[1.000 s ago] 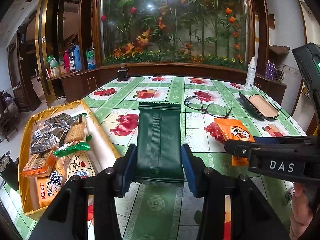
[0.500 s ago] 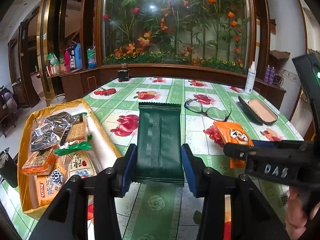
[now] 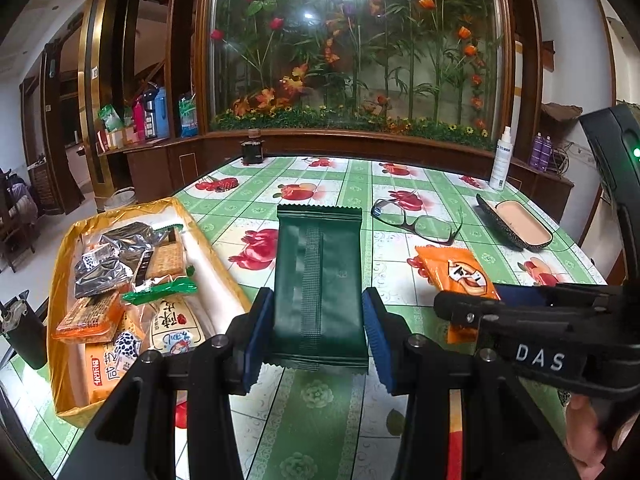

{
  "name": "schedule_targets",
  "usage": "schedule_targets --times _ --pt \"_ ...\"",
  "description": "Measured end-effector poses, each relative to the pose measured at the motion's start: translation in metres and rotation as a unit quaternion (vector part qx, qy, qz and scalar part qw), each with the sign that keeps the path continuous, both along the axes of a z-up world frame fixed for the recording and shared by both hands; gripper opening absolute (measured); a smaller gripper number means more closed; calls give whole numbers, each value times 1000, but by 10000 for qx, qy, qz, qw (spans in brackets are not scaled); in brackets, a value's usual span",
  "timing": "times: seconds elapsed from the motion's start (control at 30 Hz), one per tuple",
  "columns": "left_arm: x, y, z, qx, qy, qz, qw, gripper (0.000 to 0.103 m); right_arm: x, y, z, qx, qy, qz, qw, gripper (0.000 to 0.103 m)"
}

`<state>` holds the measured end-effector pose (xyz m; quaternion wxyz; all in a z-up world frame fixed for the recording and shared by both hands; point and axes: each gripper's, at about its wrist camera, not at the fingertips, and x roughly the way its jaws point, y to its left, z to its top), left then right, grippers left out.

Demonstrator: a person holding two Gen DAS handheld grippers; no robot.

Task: Organize snacks
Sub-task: 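Carry the green pouch and orange packet over the tray with both tools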

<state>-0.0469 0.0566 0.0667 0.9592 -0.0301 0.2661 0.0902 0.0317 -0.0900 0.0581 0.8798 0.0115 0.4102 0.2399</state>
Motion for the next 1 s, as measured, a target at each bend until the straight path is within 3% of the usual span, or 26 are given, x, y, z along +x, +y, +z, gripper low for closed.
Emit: schedule_targets --times 0.5,1.0 --pt "-14 19 16 -88 -216 177 9996 44 -5 9 1 122 -39 43 9999 53" --pt "-38 63 34 -248 -469 587 9969 44 -21 57 15 467 -101 337 9983 53"
